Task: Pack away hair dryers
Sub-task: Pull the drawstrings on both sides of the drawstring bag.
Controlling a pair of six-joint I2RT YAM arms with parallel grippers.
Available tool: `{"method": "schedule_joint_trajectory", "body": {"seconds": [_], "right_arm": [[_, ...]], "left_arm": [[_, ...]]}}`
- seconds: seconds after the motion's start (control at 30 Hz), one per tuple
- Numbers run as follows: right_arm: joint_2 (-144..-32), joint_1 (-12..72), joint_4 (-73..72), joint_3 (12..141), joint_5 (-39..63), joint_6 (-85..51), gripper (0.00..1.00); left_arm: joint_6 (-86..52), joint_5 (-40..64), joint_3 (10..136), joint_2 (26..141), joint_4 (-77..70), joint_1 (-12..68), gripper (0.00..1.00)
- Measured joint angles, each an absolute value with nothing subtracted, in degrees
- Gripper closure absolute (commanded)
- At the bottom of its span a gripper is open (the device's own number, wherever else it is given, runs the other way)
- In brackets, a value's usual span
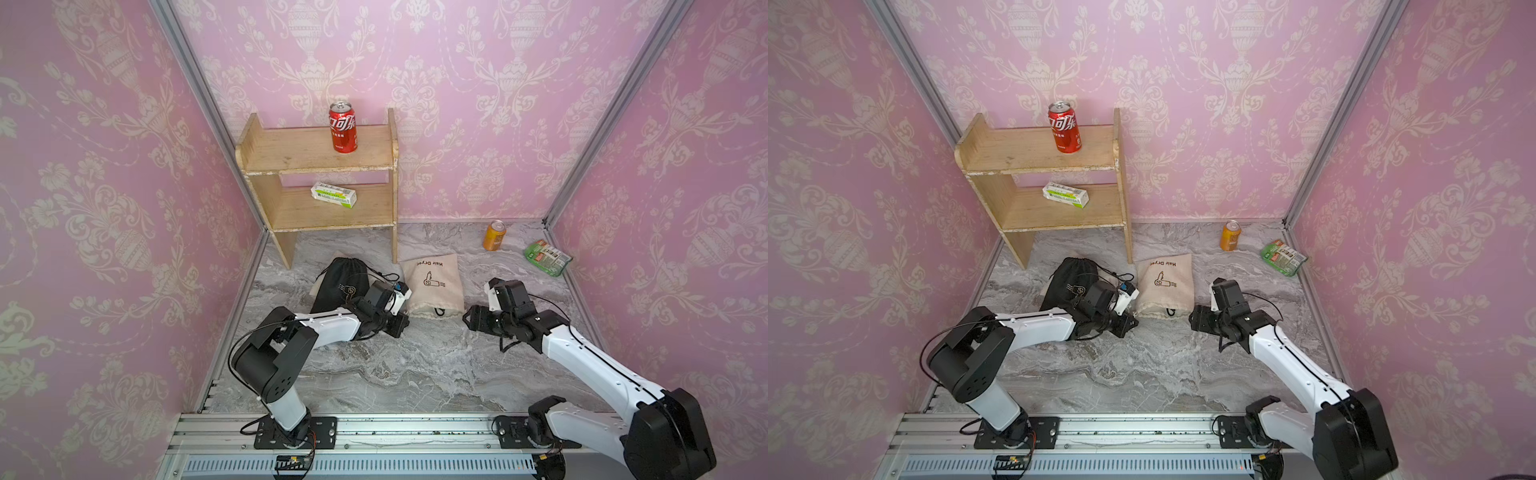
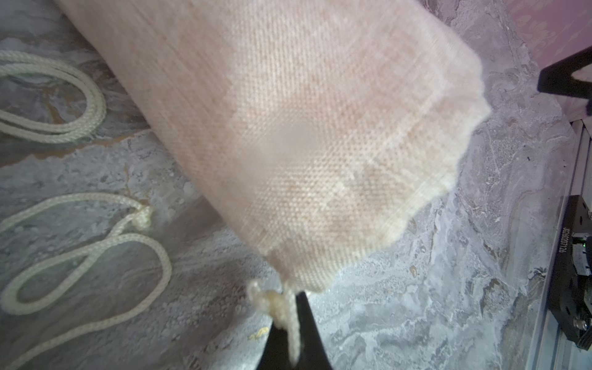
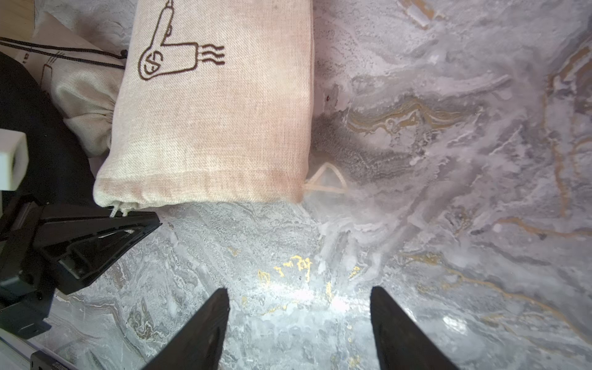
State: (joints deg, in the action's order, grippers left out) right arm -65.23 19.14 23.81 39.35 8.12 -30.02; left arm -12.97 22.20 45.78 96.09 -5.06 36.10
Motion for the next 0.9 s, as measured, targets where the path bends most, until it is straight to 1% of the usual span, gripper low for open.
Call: {"method": "schedule_joint_trajectory", "body": {"seconds": [0.13,0.43,0.63,0.9], "right_arm": [[-66.3,19.1,23.7,39.4,8.1,-29.4,0.28],[-66.7,19.1,16.4,34.9,7.4,-26.1,0.42],[-65.8,19.1,10.9,31.9,4.9,-22.5,0.47],[-67.5,19.3,6.2,31.5,5.1,-19.0,0.47]], "left_arm": [[-13.0,22.2,45.8,96.1,-4.5,35.8,1.0],[-14.0,21.7,46.1,96.1,-1.8,35.4,1.0],[-15.6,20.3,48.7,96.1,1.1,34.2,1.0],[-17.1,19.2,53.9,95.9,4.1,31.6,1.0]]}}
